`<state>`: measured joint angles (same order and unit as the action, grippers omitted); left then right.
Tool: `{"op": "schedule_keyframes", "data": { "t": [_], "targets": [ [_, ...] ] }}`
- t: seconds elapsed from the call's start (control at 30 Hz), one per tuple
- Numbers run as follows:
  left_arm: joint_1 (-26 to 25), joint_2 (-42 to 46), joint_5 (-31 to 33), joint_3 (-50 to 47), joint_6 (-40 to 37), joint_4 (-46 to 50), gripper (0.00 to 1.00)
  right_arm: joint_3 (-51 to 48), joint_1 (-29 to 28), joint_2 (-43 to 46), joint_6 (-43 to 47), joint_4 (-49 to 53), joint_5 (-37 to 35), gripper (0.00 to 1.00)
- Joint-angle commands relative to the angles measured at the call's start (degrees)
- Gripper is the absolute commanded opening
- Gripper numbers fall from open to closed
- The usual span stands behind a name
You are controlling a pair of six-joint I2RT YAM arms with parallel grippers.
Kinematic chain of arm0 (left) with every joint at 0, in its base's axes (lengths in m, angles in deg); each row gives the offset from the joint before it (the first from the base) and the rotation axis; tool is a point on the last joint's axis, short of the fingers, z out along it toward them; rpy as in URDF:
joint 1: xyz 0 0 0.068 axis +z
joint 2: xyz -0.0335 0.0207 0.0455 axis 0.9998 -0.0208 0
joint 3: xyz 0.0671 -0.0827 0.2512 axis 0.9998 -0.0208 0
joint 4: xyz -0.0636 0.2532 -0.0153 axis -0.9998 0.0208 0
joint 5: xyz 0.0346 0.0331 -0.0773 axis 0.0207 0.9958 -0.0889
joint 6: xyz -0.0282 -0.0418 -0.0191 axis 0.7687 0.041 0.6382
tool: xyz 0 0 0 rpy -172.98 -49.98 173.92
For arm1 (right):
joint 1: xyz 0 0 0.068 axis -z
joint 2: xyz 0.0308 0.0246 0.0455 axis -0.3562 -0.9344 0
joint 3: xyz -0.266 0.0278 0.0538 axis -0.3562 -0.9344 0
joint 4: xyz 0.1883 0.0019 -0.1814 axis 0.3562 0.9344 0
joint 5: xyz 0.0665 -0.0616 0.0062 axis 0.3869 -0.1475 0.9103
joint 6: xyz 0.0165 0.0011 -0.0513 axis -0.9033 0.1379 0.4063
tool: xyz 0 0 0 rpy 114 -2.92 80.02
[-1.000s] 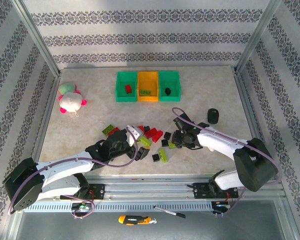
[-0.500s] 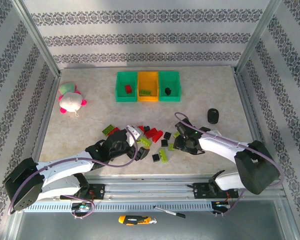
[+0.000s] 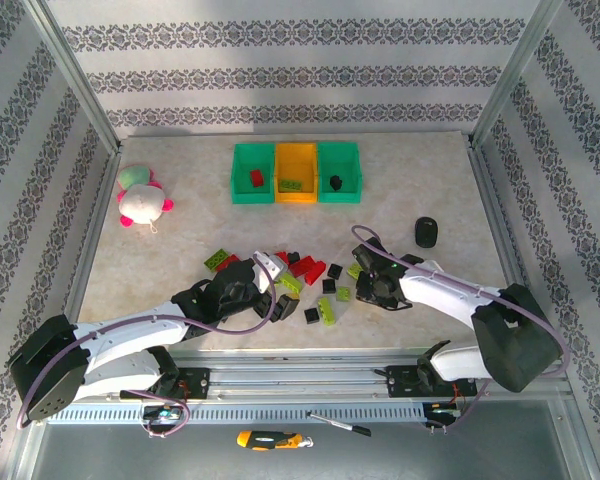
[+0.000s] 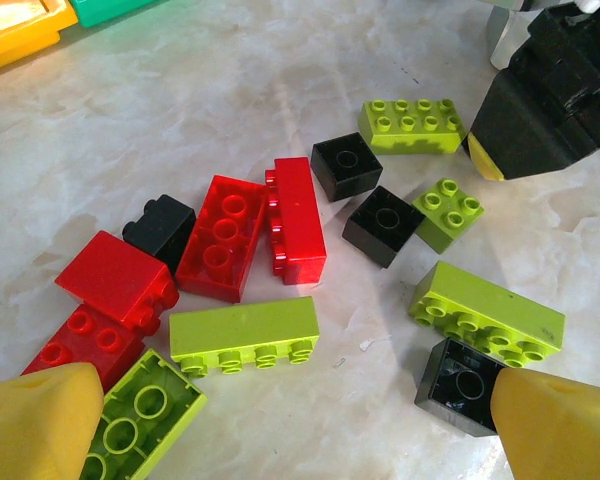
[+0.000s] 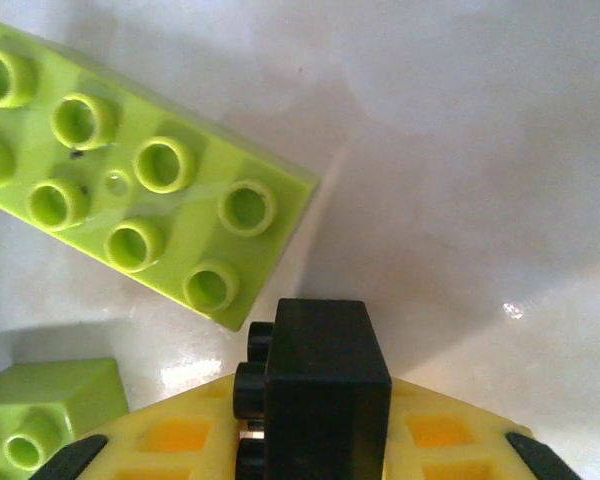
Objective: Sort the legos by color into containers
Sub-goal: Pick up the lego from the bottom-center of the table, then place the lego in the container.
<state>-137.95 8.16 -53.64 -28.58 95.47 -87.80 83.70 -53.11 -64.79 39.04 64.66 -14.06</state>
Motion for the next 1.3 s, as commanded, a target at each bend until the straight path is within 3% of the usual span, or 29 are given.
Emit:
{"op": "schedule_keyframes", "data": {
  "t": [0.0,0.27,0.57,0.87,1.27],
  "targets": [
    [-0.78,-0.12,-0.66,0.87,0.18,-1.99,0.99,2.60,-0.08,2.25,1.28,1.87,-1.19,0.25],
    [-0.73,-0.59,-0.31,0.88,0.18,-2.68,0.99,15.27,1.09,-1.51,9.74,1.04,-3.23,0.25],
    [-0.81,1.89,2.09,0.64,0.88,0.08,0.99,43.41,8.59,-24.01,21.65,-0.43,-2.23,0.26],
    [-0.78,4.77,4.07,-0.12,1.14,1.59,0.99,68.67,13.75,-44.10,25.29,4.46,2.03,0.26],
    [-0.73,4.60,4.35,-0.33,2.37,2.02,0.99,87.83,15.62,-59.98,26.08,10.20,2.95,0.29]
  ]
}}
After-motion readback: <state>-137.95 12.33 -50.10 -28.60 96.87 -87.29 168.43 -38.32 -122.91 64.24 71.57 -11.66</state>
